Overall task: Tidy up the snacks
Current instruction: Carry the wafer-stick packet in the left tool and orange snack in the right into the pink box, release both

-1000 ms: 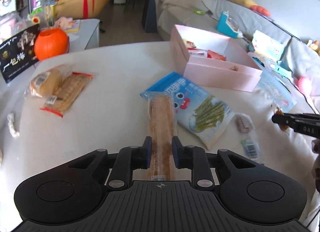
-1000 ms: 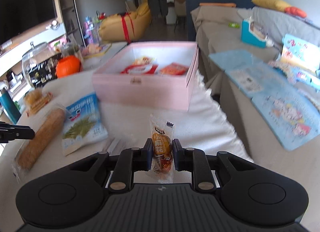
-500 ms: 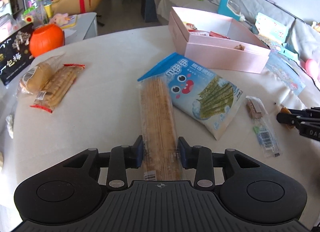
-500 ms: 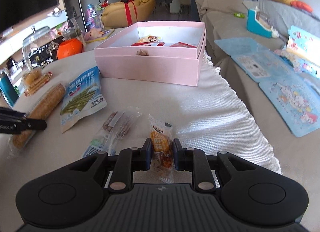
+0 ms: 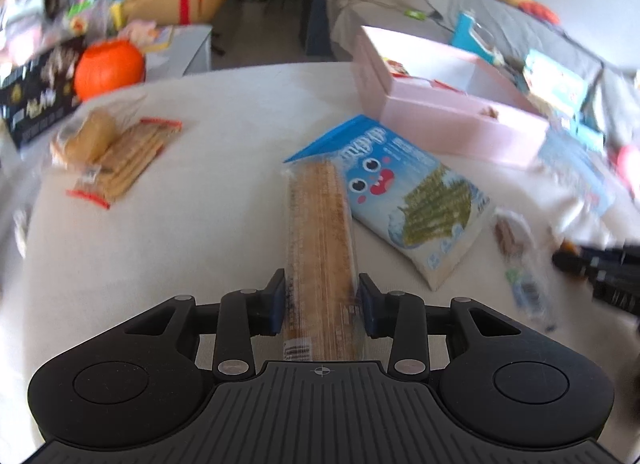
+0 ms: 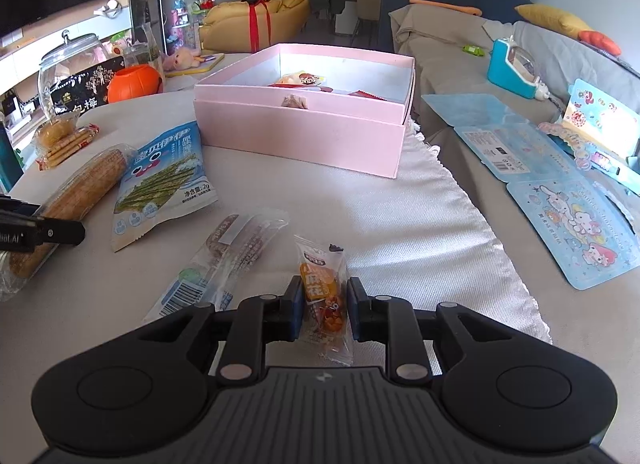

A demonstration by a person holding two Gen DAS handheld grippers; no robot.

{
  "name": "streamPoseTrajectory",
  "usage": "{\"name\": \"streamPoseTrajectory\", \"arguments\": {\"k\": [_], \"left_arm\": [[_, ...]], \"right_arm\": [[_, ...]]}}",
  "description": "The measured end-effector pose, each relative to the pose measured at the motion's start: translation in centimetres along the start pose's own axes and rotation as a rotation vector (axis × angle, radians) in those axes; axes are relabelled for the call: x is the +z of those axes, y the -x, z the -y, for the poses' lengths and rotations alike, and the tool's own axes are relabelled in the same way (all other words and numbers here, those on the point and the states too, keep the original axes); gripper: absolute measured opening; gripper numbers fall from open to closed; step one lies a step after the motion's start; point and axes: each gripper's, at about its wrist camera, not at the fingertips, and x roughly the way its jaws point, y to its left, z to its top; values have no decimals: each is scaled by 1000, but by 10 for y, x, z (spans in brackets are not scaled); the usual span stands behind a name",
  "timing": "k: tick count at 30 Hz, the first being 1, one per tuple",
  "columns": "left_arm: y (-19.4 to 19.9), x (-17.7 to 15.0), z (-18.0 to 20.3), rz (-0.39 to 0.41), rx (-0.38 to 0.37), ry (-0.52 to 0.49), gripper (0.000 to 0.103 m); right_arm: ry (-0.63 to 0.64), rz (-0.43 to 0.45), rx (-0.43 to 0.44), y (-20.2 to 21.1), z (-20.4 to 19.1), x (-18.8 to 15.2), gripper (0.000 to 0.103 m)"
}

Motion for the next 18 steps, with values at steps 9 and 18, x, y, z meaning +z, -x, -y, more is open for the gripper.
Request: {"name": "streamPoseTrajectory", "arguments": {"k": [9, 18], "left_arm": [[14, -6, 0, 40, -60, -7, 34], [62, 54, 27, 258, -177, -34, 33]], "right_arm": [[-16, -13, 57, 7, 5, 1, 21], [-85, 76, 113, 32, 25, 27, 20]]}}
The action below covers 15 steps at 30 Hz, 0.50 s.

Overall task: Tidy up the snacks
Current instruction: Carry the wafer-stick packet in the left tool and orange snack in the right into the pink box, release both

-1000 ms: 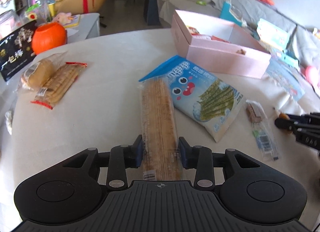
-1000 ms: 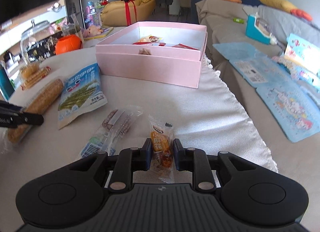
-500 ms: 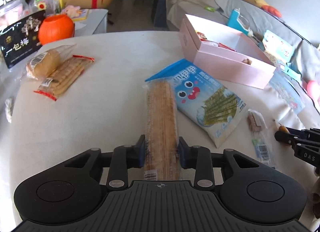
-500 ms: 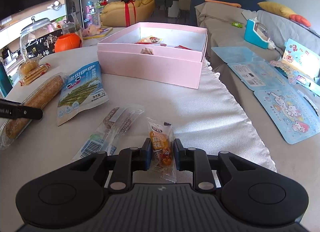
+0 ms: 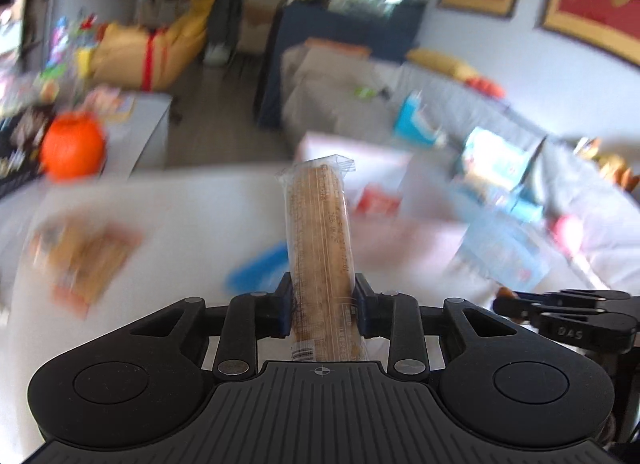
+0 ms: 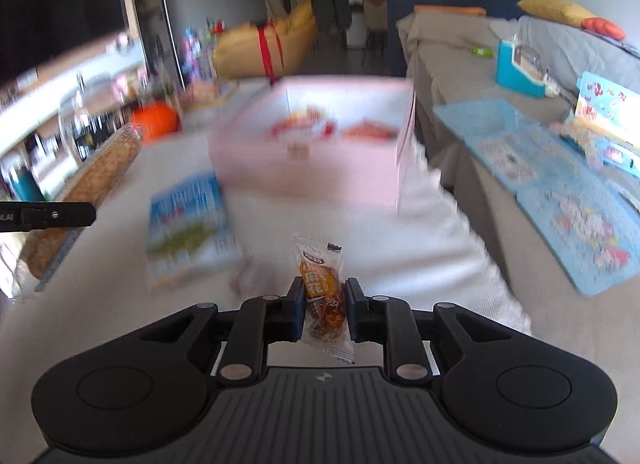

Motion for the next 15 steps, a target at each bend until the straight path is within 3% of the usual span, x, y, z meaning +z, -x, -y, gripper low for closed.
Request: {"name": "streamPoseTrajectory", "arguments": {"k": [5, 9, 11, 12, 15], "left_arm": [[-18, 80, 46, 118, -79, -144, 34], [-85, 143, 56, 30, -202, -99, 35], [-120, 147, 46, -26, -224, -22, 36], [-131, 143, 38, -28, -203, 11, 35], [-135, 116, 13, 28, -144, 80, 35]], "right_arm": [[45, 176, -5, 27, 1, 79, 20], [86, 236, -13, 19, -2, 147, 24], [91, 211, -34, 4, -1, 170, 61], [84, 209, -67, -1, 0, 174, 67], [64, 170, -107, -13, 8, 159, 67]]}}
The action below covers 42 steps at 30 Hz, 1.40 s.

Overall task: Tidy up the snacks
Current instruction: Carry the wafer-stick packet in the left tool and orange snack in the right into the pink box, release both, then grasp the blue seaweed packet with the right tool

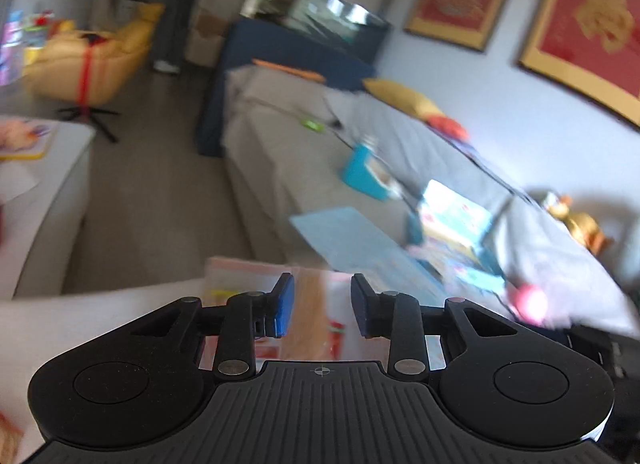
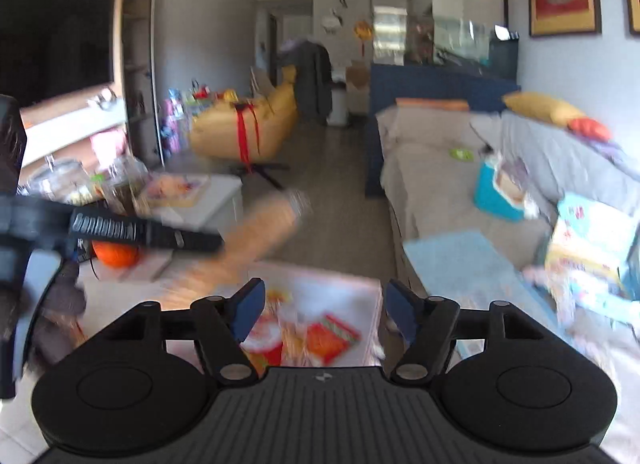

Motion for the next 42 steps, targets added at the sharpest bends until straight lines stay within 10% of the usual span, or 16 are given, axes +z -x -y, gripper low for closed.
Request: {"name": "streamPoseTrajectory", "arguments": {"k": [7, 16, 29, 35, 42], "left_arm": [[45, -83, -42, -80, 222, -6, 34], [129, -152, -84, -106, 313, 37, 35], [187, -111, -199, 189, 578, 258, 34], [139, -97, -248, 109, 573, 337, 35], [128, -126, -197, 68, 378, 276, 35]], "right_arm": [[7, -133, 32, -9, 3, -80, 67], [58, -259, 233, -43, -61, -117, 67], [75, -319, 324, -71, -140, -132, 76], [165, -324, 387, -44, -157, -143, 75], [140, -336, 375, -33, -142, -145, 75]]}}
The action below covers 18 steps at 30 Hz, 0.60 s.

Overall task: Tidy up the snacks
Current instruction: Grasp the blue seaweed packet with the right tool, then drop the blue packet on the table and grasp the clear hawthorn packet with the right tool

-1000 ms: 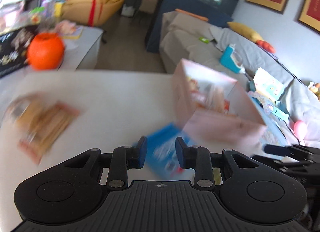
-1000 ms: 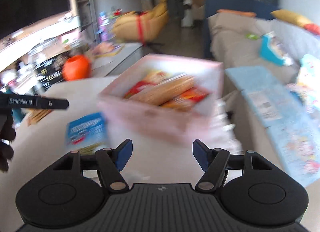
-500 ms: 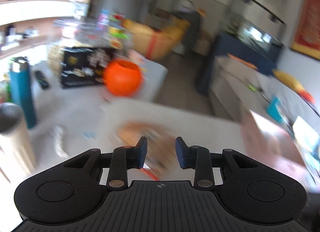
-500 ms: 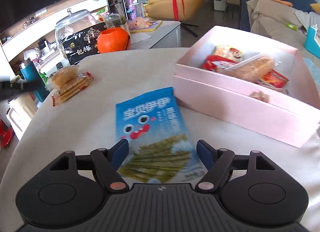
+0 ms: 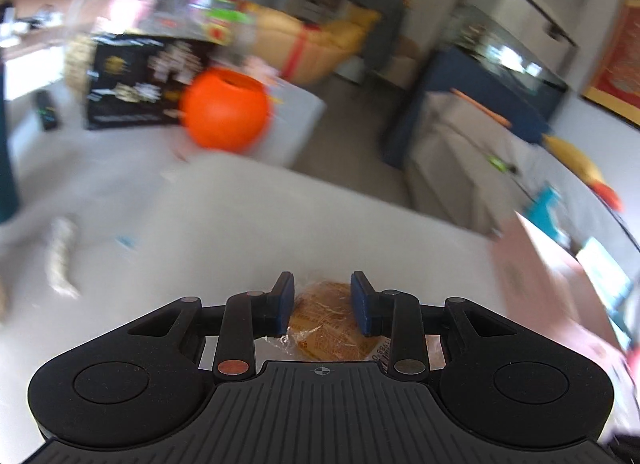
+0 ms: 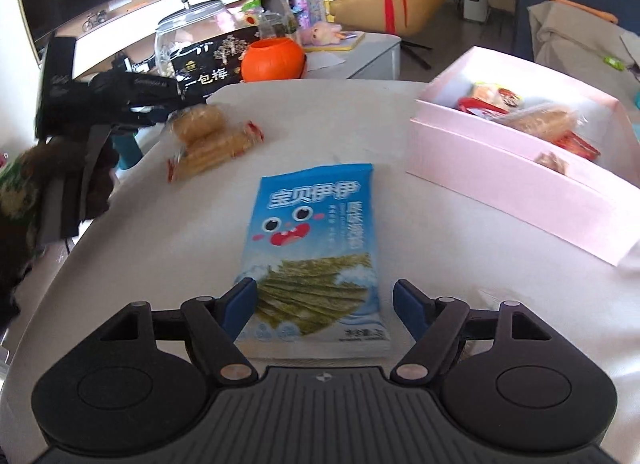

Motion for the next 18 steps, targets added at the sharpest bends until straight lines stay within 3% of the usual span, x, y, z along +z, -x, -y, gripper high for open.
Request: {"name": "streamPoseTrajectory", "arguments": {"k": [4, 9, 12, 18], "left_arm": [[10, -22, 27, -65, -86, -45, 35], [49, -27, 45, -14, -9, -97, 35], [73, -28, 53, -2, -34, -85, 35], [85, -51, 92, -95, -67, -228, 35]], "right_arm": [[-15, 1, -2, -5, -1, 5, 76], [14, 7, -2, -6, -8, 7, 76], [17, 17, 12, -1, -7, 5, 76], [31, 29, -12, -12, -14, 20, 81]]}}
